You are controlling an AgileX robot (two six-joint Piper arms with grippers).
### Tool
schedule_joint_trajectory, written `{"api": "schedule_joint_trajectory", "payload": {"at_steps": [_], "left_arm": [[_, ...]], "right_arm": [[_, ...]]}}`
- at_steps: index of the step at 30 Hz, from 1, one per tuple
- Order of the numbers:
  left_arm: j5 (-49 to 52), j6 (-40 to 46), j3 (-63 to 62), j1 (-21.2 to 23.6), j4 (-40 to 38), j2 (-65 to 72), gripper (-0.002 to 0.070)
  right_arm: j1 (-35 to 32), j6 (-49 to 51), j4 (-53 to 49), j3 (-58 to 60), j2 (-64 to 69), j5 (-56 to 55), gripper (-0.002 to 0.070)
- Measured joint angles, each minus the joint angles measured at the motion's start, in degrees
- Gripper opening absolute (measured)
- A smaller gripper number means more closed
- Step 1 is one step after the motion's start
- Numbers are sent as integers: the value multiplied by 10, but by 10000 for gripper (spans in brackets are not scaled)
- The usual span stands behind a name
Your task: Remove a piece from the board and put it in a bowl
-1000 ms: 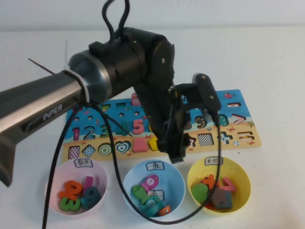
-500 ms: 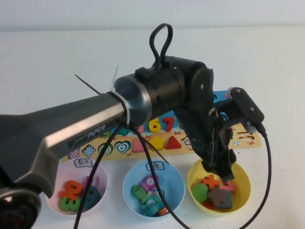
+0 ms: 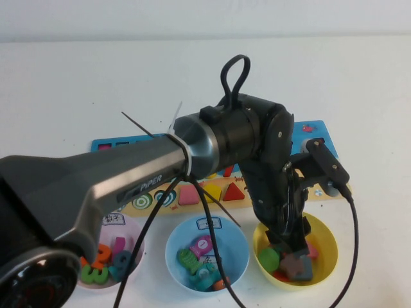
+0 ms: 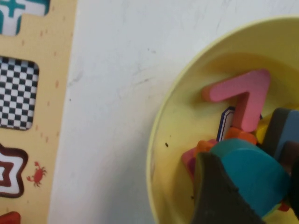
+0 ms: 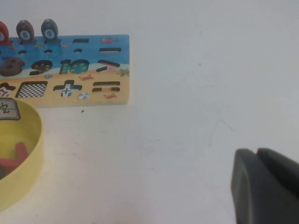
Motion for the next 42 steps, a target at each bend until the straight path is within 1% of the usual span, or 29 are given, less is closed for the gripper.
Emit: {"api": "schedule_joint_trajectory", "payload": {"at_steps": [2, 4, 6, 9, 11, 13, 14, 16, 17, 19, 20, 21, 23, 26, 30, 32, 38, 42], "left_arm": [[0, 0, 0, 0, 1, 0, 286], [0, 0, 0, 0, 1, 0, 322], [-3, 0, -1, 0, 2, 0, 397], [-16, 0, -1, 0, 2, -3, 477], [-22, 0, -1, 0, 3, -13, 497], [-25, 0, -1, 0, 5, -29, 494], [-25, -1, -1, 0, 6, -41, 477], [-26, -1, 6, 0, 5, -70, 403], [-30, -1, 15, 3, 3, -88, 336], [-41, -1, 44, 8, 1, -124, 171], [-53, -1, 65, 12, 0, -147, 111], [-67, -1, 89, 18, -2, -171, 72], [-97, -1, 138, 30, -9, -217, 32], [-154, -1, 231, 47, -23, -297, 8], [-246, -1, 352, 59, -30, -404, 0], [-293, -1, 404, 61, -36, -457, -1], [-444, -2, 550, 61, -90, -606, -1], [-493, -2, 618, 61, -127, -664, -2]], "right_arm": [[0, 0, 0, 0, 0, 0, -18], [0, 0, 0, 0, 0, 0, -18], [0, 0, 0, 0, 0, 0, -18], [0, 0, 0, 0, 0, 0, -18], [0, 0, 0, 0, 0, 0, -18], [0, 0, 0, 0, 0, 0, -18], [0, 0, 0, 0, 0, 0, -18], [0, 0, 0, 0, 0, 0, -18], [0, 0, 0, 0, 0, 0, -18], [0, 0, 0, 0, 0, 0, -18], [0, 0, 0, 0, 0, 0, -18], [0, 0, 0, 0, 0, 0, -18], [0, 0, 0, 0, 0, 0, -18], [0, 0, 0, 0, 0, 0, -18], [0, 0, 0, 0, 0, 0, -18], [0, 0, 0, 0, 0, 0, -18], [0, 0, 0, 0, 0, 0, -18], [0, 0, 0, 0, 0, 0, -18]]}}
